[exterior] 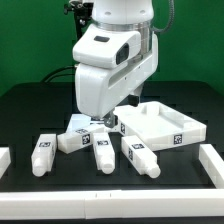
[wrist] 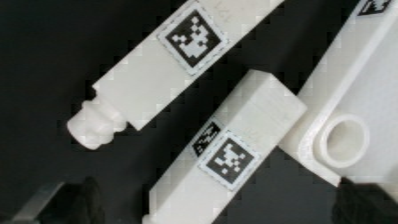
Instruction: Assemble desk
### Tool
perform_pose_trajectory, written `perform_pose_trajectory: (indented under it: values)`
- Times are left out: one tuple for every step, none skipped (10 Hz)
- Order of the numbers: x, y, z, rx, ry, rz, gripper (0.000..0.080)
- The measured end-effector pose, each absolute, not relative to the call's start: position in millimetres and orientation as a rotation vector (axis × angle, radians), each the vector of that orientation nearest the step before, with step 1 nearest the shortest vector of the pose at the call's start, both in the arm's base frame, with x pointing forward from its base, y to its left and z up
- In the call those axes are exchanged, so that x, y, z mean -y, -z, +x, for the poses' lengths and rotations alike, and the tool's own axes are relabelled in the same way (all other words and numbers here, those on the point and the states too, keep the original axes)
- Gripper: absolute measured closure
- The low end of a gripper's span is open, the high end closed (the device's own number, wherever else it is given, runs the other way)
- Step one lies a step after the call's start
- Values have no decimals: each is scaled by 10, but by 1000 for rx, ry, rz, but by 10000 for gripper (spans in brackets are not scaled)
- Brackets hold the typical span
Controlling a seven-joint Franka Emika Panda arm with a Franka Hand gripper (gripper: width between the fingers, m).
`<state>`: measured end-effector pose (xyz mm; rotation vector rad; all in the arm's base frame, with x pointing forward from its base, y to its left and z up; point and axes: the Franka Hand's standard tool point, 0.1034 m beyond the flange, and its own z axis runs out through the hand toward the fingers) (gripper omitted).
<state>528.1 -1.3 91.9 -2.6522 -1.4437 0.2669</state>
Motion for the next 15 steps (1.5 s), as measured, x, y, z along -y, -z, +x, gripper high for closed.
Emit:
perform_pose_trajectory:
  values:
    - [15, -917, 5274, 1449, -274, -2643, 150]
    - [16, -917, 5272, 1449, -276, -2642, 150]
    - [17, -917, 5269, 1449, -278, -2641, 150]
    - [17, -914, 5266, 1449, -278, -2641, 150]
    - [17, -913, 5265, 1449, -279, -2641, 150]
    - [17, -912, 5264, 1449, -279, -2641, 150]
    - [17, -912, 5263, 1449, -279, -2641, 150]
    - [17, -911, 5262, 1449, -279, -2641, 150]
    - [17, -911, 5262, 1449, -279, -2641, 150]
    - [0, -933, 5274, 1443, -278, -2649, 150]
    - [-81, -1040, 5339, 1436, -257, -2670, 150]
    - [-104, -1036, 5355, 1421, -229, -2690, 150]
    - [-125, -975, 5392, 1406, -151, -2736, 150]
    - [-168, -944, 5446, 1400, -57, -2776, 150]
    - [-135, -924, 5455, 1426, -25, -2772, 150]
